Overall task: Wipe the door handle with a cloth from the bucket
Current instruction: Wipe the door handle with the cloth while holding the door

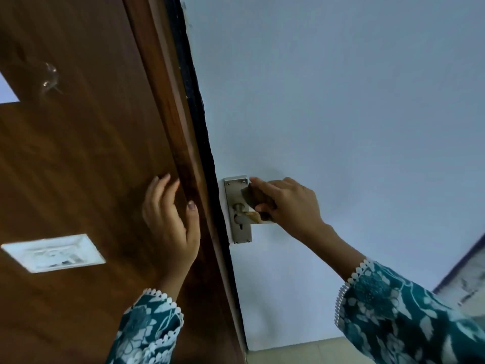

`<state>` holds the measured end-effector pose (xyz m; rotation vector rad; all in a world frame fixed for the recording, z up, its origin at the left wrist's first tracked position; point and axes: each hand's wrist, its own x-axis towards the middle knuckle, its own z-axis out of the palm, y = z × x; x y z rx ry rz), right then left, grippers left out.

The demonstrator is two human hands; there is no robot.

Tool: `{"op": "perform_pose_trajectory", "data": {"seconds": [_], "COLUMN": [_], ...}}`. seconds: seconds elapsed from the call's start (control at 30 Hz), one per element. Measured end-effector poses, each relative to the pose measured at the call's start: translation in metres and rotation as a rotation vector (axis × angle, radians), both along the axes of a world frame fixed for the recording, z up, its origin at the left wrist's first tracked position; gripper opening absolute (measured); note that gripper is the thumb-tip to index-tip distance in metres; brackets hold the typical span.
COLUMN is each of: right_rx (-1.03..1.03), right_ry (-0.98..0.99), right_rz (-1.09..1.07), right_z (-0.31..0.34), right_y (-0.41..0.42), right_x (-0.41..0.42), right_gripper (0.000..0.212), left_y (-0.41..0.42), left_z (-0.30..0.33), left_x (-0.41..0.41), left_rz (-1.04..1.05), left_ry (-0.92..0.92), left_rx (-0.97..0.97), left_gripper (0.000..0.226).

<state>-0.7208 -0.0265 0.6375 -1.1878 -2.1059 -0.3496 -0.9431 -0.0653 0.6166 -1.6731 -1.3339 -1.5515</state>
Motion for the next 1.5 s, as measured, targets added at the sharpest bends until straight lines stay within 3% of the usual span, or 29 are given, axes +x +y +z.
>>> {"op": "perform_pose_trajectory", "data": {"seconds": [0.1,0.2,0.37,0.53,0.8,0.97,1.07,1.23,1.37,1.5], "right_rx": [0.140,0.049,-0.075,-0.173,-0.035,-0.037,-0.055,-0.013,0.010,-0.009], "right_ry": [-0.102,-0.220,-0.222,-0.245,-0.416,-0.342,-0.408,-0.412,-0.490,-0.365], "right_rz": [0.014,0.046,0.010,-0.124,-0.075,-0.104,-0.192,-0.164,-0.088,-0.125], "right_z": [-0.003,-0.015,-0.016,-0.015,-0.009,-0.017,-0.019,-0.018,-0.015,-0.015], "right_y": [0.002,0.003,-0.001,-0.006,-0.013,-0.010,-0.013,-0.015,-0.016,-0.015], "right_x": [-0.029,-0.049,-0.023,0.012,-0.058,-0.012,0.013,-0.024,-0.067,-0.041], "right_gripper": [0.030,0.017,0.029,0.023,0.029,0.039,0.041,0.039,0.023,0.039], "left_y": [0.022,0.036,0.045,0.047,0.045,0.044,0.044,0.044,0.041,0.039], "left_z": [-0.006,-0.015,-0.021,-0.023,-0.022,-0.022,-0.022,-0.023,-0.022,-0.023], "left_x": [-0.010,-0.013,-0.015,-0.014,-0.015,-0.017,-0.013,-0.010,-0.013,-0.016], "left_rz": [0.117,0.213,0.268,0.299,0.296,0.276,0.295,0.308,0.278,0.248], "left_ry": [0.125,0.226,0.272,0.310,0.324,0.329,0.309,0.305,0.332,0.360], "left_rx": [-0.001,-0.019,0.037,0.056,0.069,0.059,0.048,0.030,0.018,0.014], "left_gripper": [0.047,0.055,0.060,0.061,0.063,0.063,0.061,0.060,0.059,0.062]}}
